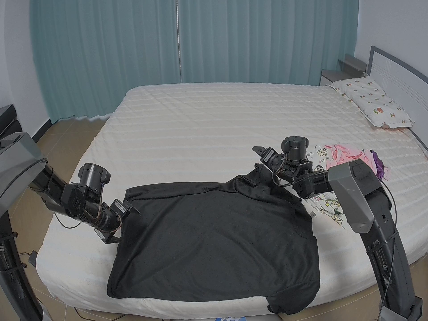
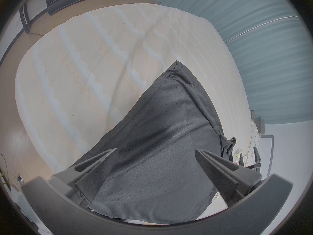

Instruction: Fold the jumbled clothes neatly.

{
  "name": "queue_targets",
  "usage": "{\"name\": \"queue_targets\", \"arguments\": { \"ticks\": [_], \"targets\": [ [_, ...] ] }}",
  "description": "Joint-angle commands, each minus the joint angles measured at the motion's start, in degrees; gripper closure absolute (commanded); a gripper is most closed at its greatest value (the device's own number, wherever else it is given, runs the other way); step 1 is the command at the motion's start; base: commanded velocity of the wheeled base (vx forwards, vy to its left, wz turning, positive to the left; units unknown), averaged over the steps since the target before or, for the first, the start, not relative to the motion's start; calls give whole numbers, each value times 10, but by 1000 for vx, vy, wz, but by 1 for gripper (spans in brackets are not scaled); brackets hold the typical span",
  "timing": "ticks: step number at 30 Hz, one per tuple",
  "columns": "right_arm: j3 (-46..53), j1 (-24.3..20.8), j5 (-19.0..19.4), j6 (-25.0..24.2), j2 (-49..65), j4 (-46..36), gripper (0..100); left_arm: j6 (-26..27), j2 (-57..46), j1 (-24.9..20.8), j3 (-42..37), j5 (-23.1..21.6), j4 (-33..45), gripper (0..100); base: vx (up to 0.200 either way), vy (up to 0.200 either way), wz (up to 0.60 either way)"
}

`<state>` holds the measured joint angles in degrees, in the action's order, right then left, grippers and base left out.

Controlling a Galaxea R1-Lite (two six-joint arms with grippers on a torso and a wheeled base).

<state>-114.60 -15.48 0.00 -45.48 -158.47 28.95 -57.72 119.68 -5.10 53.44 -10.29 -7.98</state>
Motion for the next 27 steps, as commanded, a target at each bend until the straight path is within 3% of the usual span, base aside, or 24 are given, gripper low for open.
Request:
{"name": "queue_targets", "arguments": {
  "ticks": [1,7,17,18,27],
  "targets": [
    [0,29,-2,5,-7,-10,0,0,-1,0,3,0,0,0,0,0,0],
    [18,36,-2,22,-14,-23,0,1,-2,4,20,4,1,0,0,0,0],
    [29,30,-2,32,-33,-33,0,2,18,18,112,22,29,0,0,0,0],
    [27,30,-1,31,-34,-33,100,2,25,19,128,22,39,0,0,0,0],
    [26,22,-2,29,-35,-28,100,8,102,46,275,26,123,0,0,0,0]
  ]
}}
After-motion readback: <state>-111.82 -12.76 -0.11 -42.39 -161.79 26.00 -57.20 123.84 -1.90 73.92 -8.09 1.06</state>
